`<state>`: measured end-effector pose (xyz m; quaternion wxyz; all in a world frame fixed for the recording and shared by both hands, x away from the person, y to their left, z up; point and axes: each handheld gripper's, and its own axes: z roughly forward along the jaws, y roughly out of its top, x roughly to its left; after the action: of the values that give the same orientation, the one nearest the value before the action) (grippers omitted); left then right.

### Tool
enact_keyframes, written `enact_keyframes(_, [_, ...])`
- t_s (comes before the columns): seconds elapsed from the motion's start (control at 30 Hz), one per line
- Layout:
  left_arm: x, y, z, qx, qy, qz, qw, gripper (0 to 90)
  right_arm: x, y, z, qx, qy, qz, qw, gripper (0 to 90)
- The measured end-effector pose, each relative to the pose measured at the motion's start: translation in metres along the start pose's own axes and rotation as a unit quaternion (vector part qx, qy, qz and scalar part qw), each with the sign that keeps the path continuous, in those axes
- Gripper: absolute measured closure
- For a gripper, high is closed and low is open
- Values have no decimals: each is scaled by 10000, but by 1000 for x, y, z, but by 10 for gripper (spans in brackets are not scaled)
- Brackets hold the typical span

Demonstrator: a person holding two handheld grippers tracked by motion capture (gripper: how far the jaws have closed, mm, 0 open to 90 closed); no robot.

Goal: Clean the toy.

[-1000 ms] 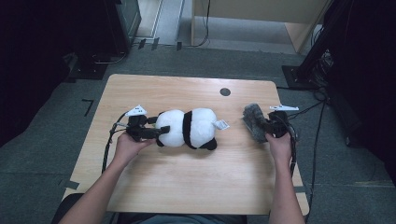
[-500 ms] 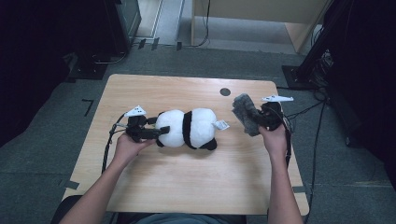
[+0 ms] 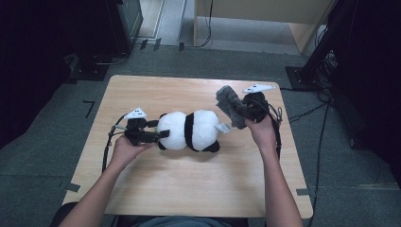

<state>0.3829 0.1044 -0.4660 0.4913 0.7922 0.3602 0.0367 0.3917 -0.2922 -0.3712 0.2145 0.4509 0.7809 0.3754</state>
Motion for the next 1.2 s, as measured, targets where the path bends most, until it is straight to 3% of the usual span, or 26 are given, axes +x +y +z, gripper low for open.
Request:
enact_keyframes(0.13, [1,-2,5,-101,63,-13,9999,185,9,17,6,-104,264,-29,9996,753])
enact_keyframes(0.27, [-2,-2,7,-119,178,23,9998,176,27,34,13,-134,490,-215,9985,752])
enact_keyframes(0.53, [-8,-5,8,-155,299,97,9994,249,63,59,35,-64,971,-407,9944,752])
enact_keyframes(0.7, [-9,-6,8,-117,352,123,9992,263,88,71,59,105,1188,-558,9913,752])
enact_keyframes(1.0, [-10,-6,7,-101,347,51,9993,295,133,77,101,443,1717,-670,9819,752])
enact_keyframes(1.2, [-8,-7,8,-29,360,-2,9993,296,141,73,126,891,1646,-692,9799,750])
